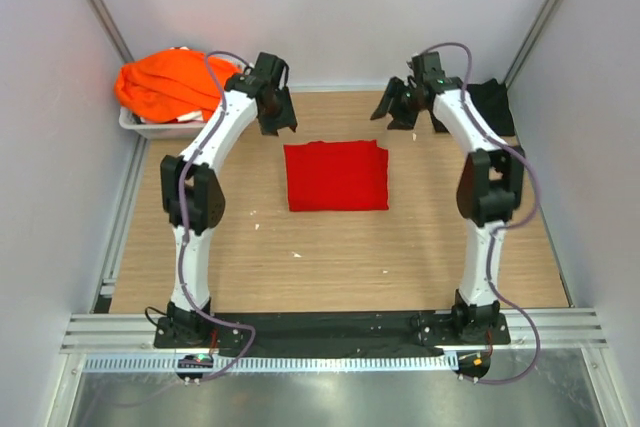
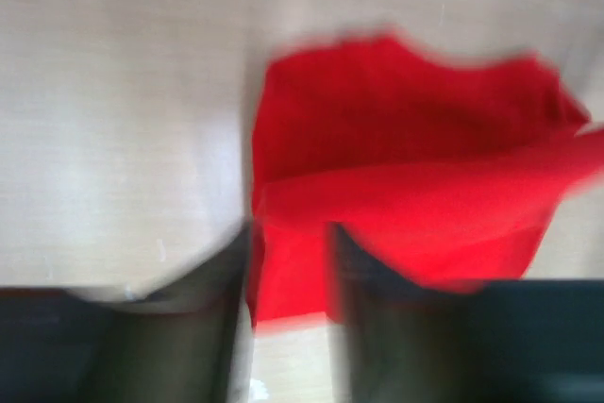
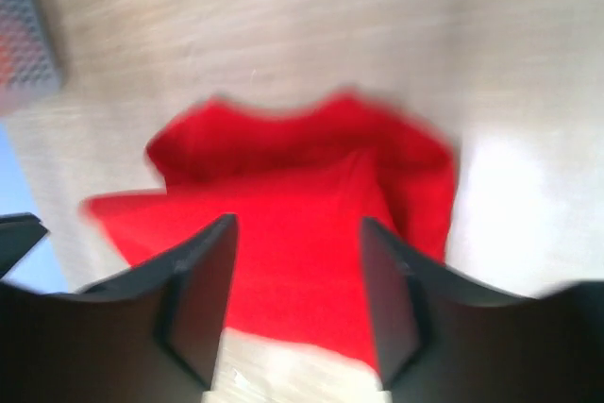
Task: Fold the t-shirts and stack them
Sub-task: Fold the tshirt
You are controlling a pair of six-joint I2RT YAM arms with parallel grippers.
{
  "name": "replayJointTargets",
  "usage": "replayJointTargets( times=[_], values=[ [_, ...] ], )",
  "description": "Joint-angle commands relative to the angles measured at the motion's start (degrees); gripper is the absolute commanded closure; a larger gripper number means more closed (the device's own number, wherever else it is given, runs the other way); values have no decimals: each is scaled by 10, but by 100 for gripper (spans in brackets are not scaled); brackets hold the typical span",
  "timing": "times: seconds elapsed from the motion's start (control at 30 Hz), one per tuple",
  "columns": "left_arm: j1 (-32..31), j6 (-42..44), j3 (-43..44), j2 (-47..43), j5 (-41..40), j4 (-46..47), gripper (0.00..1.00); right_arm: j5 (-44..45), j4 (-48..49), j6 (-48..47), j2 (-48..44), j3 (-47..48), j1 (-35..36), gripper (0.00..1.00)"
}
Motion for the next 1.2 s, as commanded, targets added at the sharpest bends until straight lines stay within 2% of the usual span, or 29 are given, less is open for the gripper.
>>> replayJointTargets(
  times=[0.0, 0.07, 0.13, 0.17, 0.2, 0.27, 0.3, 0.37, 0.4, 0.47, 0.6, 0.77, 0.97, 1.17],
  values=[
    [45, 29, 172, 148, 53, -50, 46, 14, -90, -13, 162, 243, -6, 37],
    [56, 23, 302, 240, 101, -117, 41, 17, -111, -10, 198, 303, -6, 32],
    [62, 22, 314, 248, 121, -127, 37, 34, -109, -9, 195, 303, -6, 31],
    [61, 22, 251, 212, 131, -108, 36, 53, -91, -4, 176, 278, -5, 31],
    [58, 21, 208, 185, 134, -48, 34, 59, -69, -1, 129, 199, -5, 31],
    [55, 15, 127, 132, 139, 8, 30, 74, 19, 1, 69, 98, -6, 31],
    [55, 15, 85, 97, 135, 32, 29, 78, 44, 5, 44, 11, -6, 30],
    [55, 22, 67, 76, 134, 32, 28, 77, 104, 5, -19, -58, -6, 28],
    [55, 24, 60, 65, 130, 23, 28, 70, 120, 8, -33, -104, -6, 28],
    [55, 30, 52, 58, 118, 17, 29, 32, 154, 5, -41, -132, -6, 28],
    [56, 36, 9, 54, 87, 32, 32, -12, 162, 7, 0, -110, -4, 30],
    [62, 35, -36, 72, 81, 64, 34, -14, 146, -12, 62, -62, -2, 34],
    [68, 19, -41, 96, 86, 88, 35, -37, 127, -35, 132, 19, -2, 38],
    [69, 15, -31, 122, 87, 97, 38, -52, 137, -34, 161, 29, 1, 44]
  ],
)
